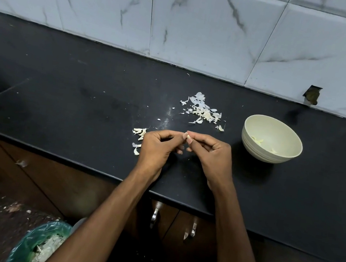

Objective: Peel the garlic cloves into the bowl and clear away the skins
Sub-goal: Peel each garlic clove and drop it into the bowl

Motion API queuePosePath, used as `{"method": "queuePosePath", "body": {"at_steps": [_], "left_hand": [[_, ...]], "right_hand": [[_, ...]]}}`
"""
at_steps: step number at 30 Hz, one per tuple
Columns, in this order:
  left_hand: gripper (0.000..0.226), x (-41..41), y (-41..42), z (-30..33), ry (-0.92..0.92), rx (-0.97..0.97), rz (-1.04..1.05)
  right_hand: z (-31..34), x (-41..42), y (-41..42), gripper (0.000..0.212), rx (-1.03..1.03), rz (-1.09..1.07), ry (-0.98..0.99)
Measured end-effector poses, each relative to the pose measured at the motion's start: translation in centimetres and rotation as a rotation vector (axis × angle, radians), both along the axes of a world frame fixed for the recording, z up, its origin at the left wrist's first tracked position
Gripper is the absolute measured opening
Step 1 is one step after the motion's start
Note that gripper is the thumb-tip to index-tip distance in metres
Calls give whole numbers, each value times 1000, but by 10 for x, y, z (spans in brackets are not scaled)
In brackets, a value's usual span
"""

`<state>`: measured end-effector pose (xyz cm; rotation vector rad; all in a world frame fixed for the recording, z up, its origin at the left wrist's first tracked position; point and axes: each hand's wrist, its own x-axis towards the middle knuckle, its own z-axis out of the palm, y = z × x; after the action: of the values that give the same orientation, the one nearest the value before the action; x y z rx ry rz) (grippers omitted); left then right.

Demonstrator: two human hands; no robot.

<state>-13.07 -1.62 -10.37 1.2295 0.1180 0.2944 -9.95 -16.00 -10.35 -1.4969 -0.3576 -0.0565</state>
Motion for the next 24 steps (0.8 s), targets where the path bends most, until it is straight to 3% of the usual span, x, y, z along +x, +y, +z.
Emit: {"method": "queuePosePath", "body": {"at_steps": [15,24], "left_hand": [[8,-2,1,0,1,97,29],[15,4,5,-3,45,-66,-23]], "right_hand": [[-3,2,-1,17,-41,0,-32],[2,2,0,17,50,53,89]]}}
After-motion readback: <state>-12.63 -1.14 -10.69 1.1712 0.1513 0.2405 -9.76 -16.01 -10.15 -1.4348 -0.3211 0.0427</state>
